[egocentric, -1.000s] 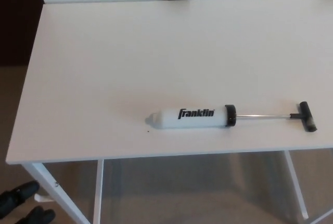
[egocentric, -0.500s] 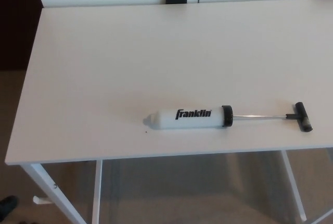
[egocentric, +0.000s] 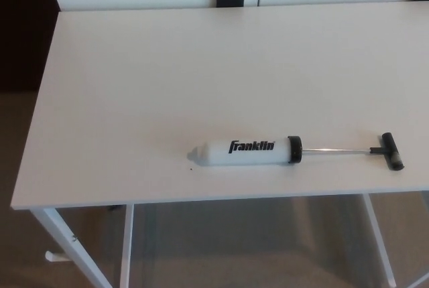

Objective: The robot walks towards a desk on which an air pump is kept in the middle. It lifts it up and holds it with its left hand and uses its right hand to compress it by pushing its handle inwards.

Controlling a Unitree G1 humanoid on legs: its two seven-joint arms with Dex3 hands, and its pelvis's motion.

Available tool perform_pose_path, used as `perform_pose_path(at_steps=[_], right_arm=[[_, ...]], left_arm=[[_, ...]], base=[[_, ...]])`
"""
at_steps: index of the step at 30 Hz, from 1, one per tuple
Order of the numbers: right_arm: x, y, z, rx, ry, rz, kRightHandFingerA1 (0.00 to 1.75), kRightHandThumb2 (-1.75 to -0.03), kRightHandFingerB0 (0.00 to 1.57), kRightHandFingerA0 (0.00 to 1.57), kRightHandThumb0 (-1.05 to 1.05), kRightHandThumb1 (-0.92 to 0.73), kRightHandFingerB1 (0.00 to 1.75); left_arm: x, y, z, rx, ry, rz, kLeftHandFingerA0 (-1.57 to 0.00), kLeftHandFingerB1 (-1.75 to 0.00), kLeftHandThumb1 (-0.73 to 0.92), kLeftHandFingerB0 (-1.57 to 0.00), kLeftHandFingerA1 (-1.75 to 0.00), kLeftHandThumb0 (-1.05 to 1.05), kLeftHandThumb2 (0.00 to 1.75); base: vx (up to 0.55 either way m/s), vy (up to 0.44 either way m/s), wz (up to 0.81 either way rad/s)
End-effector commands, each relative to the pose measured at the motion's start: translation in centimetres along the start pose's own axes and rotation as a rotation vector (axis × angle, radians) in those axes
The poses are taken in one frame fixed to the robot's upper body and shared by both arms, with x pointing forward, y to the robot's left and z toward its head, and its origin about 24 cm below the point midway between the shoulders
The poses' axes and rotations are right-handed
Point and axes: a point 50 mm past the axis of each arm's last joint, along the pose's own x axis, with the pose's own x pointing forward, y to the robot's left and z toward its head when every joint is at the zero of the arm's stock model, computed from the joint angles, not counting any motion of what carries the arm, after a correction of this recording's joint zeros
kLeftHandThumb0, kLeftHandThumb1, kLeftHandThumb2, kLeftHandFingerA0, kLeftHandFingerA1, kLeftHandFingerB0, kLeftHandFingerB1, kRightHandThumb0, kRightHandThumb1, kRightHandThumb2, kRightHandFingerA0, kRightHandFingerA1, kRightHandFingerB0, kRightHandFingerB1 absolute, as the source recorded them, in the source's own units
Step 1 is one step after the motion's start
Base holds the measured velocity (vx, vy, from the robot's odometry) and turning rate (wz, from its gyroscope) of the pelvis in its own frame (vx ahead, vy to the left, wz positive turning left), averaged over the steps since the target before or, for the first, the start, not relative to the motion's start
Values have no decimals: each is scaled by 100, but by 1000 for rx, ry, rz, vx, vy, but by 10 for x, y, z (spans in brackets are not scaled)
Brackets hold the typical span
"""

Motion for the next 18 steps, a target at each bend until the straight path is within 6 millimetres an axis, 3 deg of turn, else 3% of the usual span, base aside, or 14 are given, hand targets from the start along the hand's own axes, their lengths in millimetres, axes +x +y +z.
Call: perform_pose_path(at_steps=[1,4,7,9,10,13,14,15,16,17,18], right_arm=[[-36,-26,86,189,-392,-82,50,-60,61,84,-41,-58,43],[-36,-11,96,155,-435,-44,50,-60,63,87,-43,-56,43],[-36,-8,96,149,-434,-36,50,-60,63,87,-43,-56,43],[-38,8,89,148,-400,16,51,-58,63,88,-36,-61,44],[-39,14,85,156,-389,37,51,-58,63,88,-36,-61,44],[-41,30,71,180,-336,73,51,-57,64,91,-35,-60,44],[-41,30,71,180,-336,73,51,-57,64,91,-35,-60,44],[-43,36,61,171,-307,81,70,-88,58,86,-38,-50,60],[-43,39,54,164,-289,88,70,-88,58,86,-38,-50,60],[-43,44,45,152,-262,96,51,-59,65,91,-39,-59,44],[-43,44,45,152,-262,96,51,-59,65,91,-39,-59,44]], left_arm=[[-75,-46,166,27,-832,-106,-16,-29,51,-11,-34,-23,60],[-103,-107,212,164,-1063,-325,-20,-30,49,-13,-35,-28,59],[-109,-119,219,197,-1103,-360,-20,-30,49,-13,-35,-28,59],[-119,-176,244,443,-1255,-490,-21,-33,47,-9,-39,-49,67],[-124,-195,251,544,-1308,-503,-21,-33,47,-9,-39,-49,67],[-121,-240,261,689,-1349,-587,-23,-34,46,-12,-41,-50,68],[-121,-240,261,689,-1349,-587,-23,-34,46,-12,-41,-50,68],[-117,-261,260,753,-1335,-646,-22,-34,46,-11,-41,-53,69],[-116,-275,259,800,-1325,-682,-22,-34,46,-11,-41,-53,69],[-112,-291,253,861,-1303,-733,-24,-35,46,-14,-42,-54,70],[-112,-291,253,861,-1303,-733,-24,-35,46,-14,-42,-54,70]], base=[[-1,-82,2],[-1,-27,0],[0,0,0],[0,0,0],[0,0,0],[0,0,0],[0,0,0],[0,0,0],[0,0,0],[0,0,0],[0,0,0]])
